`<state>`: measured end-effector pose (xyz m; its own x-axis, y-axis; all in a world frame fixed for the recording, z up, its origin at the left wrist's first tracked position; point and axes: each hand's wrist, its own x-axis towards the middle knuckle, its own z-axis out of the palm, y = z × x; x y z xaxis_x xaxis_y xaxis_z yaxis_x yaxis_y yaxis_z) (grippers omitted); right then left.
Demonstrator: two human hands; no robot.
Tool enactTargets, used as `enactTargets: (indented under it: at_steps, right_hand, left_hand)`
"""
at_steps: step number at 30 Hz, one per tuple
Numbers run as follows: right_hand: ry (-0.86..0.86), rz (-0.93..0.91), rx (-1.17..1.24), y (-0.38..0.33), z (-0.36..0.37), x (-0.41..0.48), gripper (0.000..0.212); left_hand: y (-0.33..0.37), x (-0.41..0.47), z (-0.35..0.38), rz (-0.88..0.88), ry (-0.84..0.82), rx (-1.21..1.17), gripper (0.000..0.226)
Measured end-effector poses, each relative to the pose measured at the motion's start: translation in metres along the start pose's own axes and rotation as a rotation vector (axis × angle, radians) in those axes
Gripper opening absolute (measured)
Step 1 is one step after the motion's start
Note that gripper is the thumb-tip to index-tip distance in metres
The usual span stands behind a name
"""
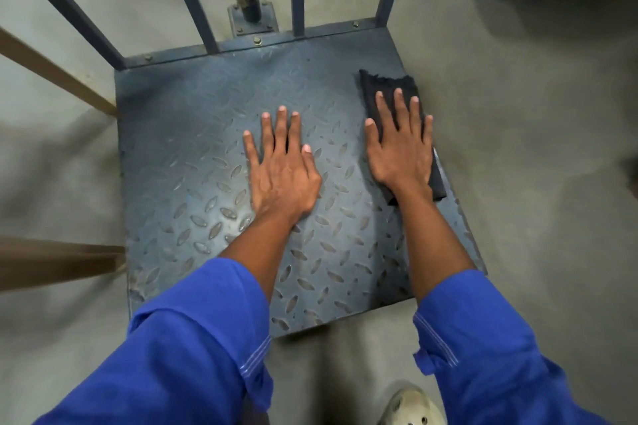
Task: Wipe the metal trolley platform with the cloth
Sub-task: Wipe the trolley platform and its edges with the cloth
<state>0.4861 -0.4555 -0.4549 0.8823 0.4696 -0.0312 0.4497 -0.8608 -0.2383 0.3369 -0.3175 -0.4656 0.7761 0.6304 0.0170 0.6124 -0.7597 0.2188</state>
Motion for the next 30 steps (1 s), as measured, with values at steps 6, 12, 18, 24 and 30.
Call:
enactTargets:
  at_steps: [6,12,18,24,30]
  right_hand:
    - [-0.052,0.047,-0.015,-0.016,0.001,0.066,0.063]
    - [-0.110,-0.218,0.011,-0.066,0.009,0.024,0.062]
    - [0.010,0.061,0.011,-0.030,0.011,-0.004,0.065]
    - [-0.024,0.046,0.021,-0.053,0.011,0.052,0.061]
    - [-0.077,-0.210,-0.007,-0.070,0.017,0.040,0.060]
  left_hand:
    - [0.002,0.005,0.001,0.010,0.012,0.021,0.064]
    - [0.002,0.009,-0.003,0.011,0.005,-0.010,0.064]
    - [0.001,0.009,0.001,0.018,0.003,-0.004,0.064]
    - [0.002,0.019,0.001,0.019,0.006,-0.009,0.065]
    - [0.001,0.036,0.001,0.010,-0.020,0.008,0.065]
